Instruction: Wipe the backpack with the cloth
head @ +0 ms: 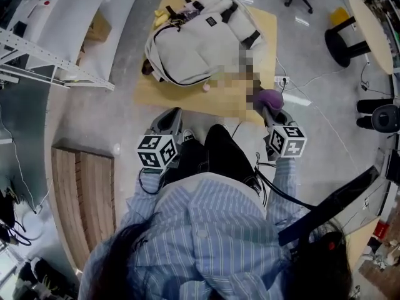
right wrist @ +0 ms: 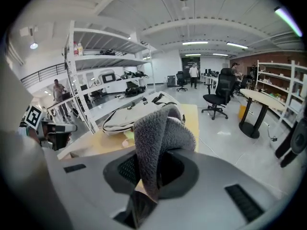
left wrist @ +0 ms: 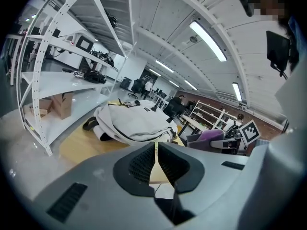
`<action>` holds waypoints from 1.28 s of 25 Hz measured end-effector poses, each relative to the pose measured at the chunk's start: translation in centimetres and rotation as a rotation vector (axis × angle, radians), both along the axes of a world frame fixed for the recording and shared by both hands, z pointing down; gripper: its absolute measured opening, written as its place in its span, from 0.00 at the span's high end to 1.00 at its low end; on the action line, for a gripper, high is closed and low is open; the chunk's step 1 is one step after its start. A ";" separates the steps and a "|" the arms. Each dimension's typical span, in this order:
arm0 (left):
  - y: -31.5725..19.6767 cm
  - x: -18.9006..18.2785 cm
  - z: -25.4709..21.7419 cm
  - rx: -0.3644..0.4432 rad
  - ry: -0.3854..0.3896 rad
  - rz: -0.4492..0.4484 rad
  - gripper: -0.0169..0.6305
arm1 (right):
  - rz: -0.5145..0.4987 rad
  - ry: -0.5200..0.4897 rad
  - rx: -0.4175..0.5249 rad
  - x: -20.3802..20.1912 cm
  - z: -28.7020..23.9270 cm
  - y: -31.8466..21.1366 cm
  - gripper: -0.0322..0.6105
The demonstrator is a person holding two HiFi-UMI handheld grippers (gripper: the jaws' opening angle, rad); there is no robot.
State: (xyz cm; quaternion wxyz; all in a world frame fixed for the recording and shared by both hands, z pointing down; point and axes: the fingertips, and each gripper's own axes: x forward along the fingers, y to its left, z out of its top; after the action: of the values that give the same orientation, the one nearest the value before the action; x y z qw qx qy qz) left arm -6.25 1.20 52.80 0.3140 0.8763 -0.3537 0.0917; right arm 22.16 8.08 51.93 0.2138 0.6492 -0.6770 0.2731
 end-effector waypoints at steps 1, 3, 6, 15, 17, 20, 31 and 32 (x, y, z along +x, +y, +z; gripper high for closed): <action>0.2 0.1 -0.1 0.000 0.005 0.003 0.94 | 0.002 -0.012 0.003 -0.2 -0.1 0.3 0.87; 0.5 0.4 -0.4 0.011 0.006 0.015 0.94 | 0.005 -0.025 0.013 -0.4 -0.4 0.3 0.87; 0.9 0.4 -0.5 0.028 -0.011 0.026 0.94 | 0.003 -0.024 0.030 -0.8 -0.8 -0.3 0.87; 2.8 2.5 -0.8 0.025 0.000 0.001 0.94 | -0.105 -0.045 0.110 -2.1 -3.4 -0.3 0.87; 3.9 4.3 -1.2 0.036 0.002 0.004 0.94 | -0.129 -0.046 0.114 -1.6 -3.5 1.1 0.87; 6.6 7.3 -1.8 0.042 0.014 0.010 0.94 | -0.155 -0.030 0.104 -0.2 -3.3 4.7 0.87; 24.5 17.4 -0.3 0.022 -0.012 0.074 0.94 | -0.152 -0.107 0.052 5.8 0.2 21.2 0.87; 26.0 17.8 -0.2 0.024 -0.022 0.081 0.94 | -0.164 -0.116 0.053 5.7 0.3 22.1 0.87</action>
State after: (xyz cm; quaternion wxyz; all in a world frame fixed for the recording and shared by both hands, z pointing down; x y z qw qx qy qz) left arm 11.57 27.20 52.61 0.2957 0.8925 -0.3226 0.1096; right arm 27.89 30.17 52.24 0.1786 0.5801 -0.7462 0.2735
